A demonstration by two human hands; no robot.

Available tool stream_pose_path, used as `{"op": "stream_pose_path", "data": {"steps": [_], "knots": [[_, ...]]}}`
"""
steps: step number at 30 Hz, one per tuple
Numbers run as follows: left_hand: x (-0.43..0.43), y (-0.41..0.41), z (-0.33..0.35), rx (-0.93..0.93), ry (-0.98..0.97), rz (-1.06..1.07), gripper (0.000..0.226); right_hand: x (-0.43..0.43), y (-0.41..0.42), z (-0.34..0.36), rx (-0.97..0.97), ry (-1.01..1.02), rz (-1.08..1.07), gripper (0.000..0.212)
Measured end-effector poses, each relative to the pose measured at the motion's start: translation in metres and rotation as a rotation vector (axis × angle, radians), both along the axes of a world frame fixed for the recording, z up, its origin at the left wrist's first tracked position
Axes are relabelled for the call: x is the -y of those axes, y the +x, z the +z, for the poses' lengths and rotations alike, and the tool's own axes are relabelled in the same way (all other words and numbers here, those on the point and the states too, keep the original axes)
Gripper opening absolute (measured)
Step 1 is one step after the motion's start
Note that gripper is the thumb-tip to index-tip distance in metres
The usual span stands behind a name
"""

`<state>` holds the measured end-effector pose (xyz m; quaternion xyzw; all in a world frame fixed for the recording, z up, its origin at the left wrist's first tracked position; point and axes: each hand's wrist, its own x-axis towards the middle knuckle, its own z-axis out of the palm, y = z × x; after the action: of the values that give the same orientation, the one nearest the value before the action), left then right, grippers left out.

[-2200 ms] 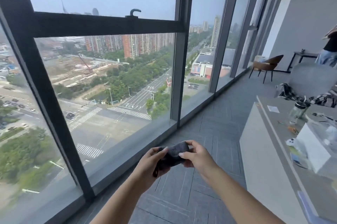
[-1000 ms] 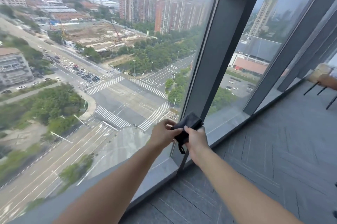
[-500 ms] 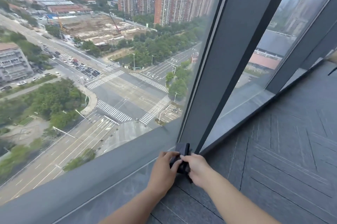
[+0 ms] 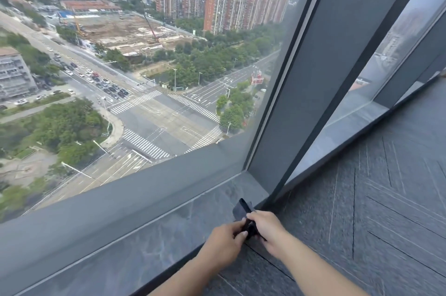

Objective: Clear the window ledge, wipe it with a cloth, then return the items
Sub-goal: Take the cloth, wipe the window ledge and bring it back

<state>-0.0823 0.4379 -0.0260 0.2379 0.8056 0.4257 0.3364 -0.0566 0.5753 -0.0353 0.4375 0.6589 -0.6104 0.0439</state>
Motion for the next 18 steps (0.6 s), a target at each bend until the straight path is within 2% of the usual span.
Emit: {"op": "stream_pose_path", "data": {"steps": [3, 6, 9, 11, 13, 15, 18], "knots": [[0.001, -0.025, 0.005, 0.050, 0.062, 0.105, 0.039, -0.020, -0.036, 0.007, -0.058, 0.308, 0.090, 0.020], [0.009, -0.045, 0.007, 0.062, 0.083, 0.217, 0.034, -0.030, -0.062, 0.011, -0.144, 0.813, 0.213, 0.023], [0.021, -0.057, 0.000, 0.070, 0.073, 0.277, 0.027, -0.039, -0.073, -0.017, -0.103, 1.219, 0.401, 0.047], [0.027, -0.062, -0.006, 0.101, 0.086, 0.311, 0.025, -0.047, -0.072, -0.044, 0.027, 1.330, 0.520, 0.053], [0.033, -0.064, -0.011, 0.126, 0.108, 0.345, 0.025, -0.049, -0.067, -0.061, 0.111, 1.362, 0.536, 0.053], [0.037, -0.064, -0.014, 0.126, 0.115, 0.355, 0.025, -0.047, -0.062, -0.068, 0.102, 1.363, 0.540, 0.055], [0.042, -0.061, -0.015, 0.139, 0.128, 0.356, 0.024, -0.048, -0.060, -0.075, 0.062, 1.273, 0.673, 0.066]]}}
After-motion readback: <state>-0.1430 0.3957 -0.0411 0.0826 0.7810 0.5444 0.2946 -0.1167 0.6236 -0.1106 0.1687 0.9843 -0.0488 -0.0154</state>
